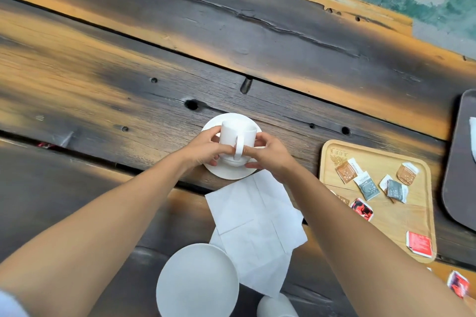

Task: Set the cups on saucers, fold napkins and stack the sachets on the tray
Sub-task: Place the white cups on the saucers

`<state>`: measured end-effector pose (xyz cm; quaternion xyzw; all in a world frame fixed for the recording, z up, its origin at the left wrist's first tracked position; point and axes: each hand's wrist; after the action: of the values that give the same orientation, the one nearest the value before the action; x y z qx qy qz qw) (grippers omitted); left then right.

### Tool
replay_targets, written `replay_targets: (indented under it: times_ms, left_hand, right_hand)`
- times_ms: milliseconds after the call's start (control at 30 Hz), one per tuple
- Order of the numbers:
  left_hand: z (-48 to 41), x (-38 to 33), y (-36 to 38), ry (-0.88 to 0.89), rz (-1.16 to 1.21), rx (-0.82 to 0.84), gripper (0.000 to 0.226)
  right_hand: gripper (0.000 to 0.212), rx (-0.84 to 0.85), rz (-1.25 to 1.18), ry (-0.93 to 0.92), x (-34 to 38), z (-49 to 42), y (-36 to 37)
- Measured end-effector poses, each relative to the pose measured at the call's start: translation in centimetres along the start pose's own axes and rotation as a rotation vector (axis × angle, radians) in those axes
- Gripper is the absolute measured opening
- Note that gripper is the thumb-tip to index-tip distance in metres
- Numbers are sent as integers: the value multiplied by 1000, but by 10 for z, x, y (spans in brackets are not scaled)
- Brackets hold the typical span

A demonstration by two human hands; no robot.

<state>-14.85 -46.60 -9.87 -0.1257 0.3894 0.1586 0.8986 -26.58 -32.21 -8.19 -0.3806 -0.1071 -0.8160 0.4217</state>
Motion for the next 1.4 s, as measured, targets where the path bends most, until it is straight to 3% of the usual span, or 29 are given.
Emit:
replay_targets:
  times_ms: [667,1067,1400]
  left_hand:
    - [-16,9,-5,172,109,-10,91]
    - [-25,18,-6,249,-30,-7,89]
    - [-27,24,-3,315,-104,-47,88]
  right_hand:
    - [73,-125,82,-172,-18,-17,9]
    - [82,-245,212,-322,-31,-16,19]
    - [81,-248,207,-327,-36,-17,24]
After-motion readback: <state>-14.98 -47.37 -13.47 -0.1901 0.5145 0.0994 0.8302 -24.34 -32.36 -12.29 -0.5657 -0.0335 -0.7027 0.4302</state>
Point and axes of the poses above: each hand's wrist, its own z-axis away from the middle knuckle, its own y-axis out of the palm, x = y × z, and after that the axes turned 4 degrees about -x, right-handed
